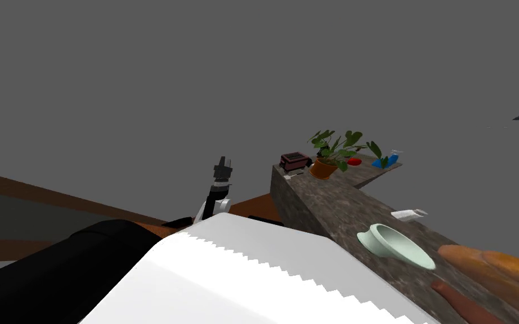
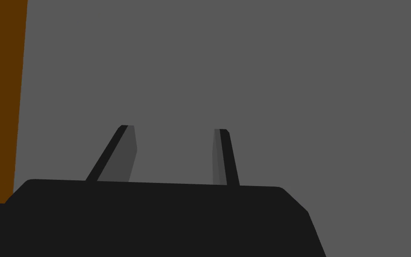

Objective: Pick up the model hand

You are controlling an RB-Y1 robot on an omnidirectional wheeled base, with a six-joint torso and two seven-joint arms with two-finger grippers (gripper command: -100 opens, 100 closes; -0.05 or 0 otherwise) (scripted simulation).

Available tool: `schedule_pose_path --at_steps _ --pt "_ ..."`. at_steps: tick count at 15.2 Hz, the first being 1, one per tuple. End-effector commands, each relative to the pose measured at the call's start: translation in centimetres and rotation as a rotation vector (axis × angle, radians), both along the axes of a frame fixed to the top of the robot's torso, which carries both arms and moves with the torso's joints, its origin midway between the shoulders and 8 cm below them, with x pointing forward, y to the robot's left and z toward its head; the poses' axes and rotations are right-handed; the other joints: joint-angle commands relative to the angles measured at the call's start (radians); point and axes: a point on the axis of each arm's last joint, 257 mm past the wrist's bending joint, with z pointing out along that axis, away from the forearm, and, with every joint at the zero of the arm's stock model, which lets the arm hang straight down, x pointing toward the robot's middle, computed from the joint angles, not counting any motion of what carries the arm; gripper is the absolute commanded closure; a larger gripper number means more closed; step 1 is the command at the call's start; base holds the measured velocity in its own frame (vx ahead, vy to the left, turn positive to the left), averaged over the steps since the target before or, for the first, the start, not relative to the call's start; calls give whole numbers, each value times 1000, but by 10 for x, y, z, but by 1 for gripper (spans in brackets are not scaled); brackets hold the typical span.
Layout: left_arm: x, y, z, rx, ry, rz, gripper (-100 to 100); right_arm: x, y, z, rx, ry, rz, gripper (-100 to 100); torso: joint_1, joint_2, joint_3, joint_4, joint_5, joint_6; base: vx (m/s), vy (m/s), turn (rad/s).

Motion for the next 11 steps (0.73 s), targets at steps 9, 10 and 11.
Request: schedule_pose_path --at_steps 9,10,11 --pt "0 0 0 0 0 0 0 -53 10 -27 21 21 -35 -100 -9 12 7 3 -2 3 46 -7 120" --pt "0 0 0 0 0 0 0 -58 11 -31 22 21 -39 -100 -9 12 7 3 -3 3 27 -53 76" --pt "0 0 0 0 0 0 0 -63 12 -34 23 20 -43 -100 -11 12 7 3 -5 3 23 -44 83"
